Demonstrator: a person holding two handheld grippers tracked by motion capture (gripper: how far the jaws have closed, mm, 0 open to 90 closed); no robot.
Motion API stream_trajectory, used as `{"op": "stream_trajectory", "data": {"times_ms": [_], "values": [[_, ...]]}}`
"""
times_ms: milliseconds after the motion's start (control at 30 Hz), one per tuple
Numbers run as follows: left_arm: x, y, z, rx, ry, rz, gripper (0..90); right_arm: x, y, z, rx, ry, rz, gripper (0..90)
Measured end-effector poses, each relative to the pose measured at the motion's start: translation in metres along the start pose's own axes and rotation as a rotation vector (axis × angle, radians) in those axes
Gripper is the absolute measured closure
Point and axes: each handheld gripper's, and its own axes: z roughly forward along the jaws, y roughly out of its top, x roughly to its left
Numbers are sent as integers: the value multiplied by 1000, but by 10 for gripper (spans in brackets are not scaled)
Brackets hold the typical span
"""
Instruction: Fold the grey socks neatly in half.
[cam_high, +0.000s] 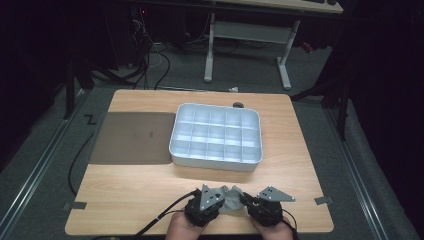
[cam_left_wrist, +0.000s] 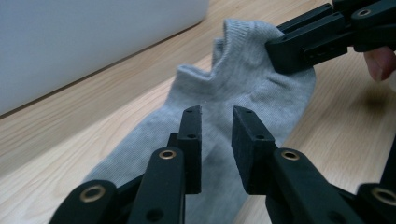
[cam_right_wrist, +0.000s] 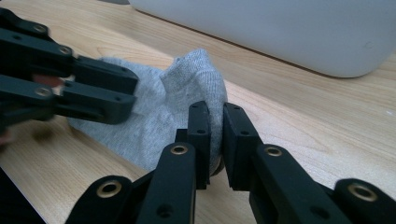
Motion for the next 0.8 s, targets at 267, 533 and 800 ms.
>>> {"op": "stream_trajectory", "data": {"times_ms": [267,533,800], "values": [[-6,0,16,58,14,15,784,-2,1,-4,-15,-2,7,839],[-15,5,23,68,24,43,796,4,8,-12,-50,19,1,853],[-21,7,26,61,18,56,757,9,10,-16,-73,29,-5,855]]}}
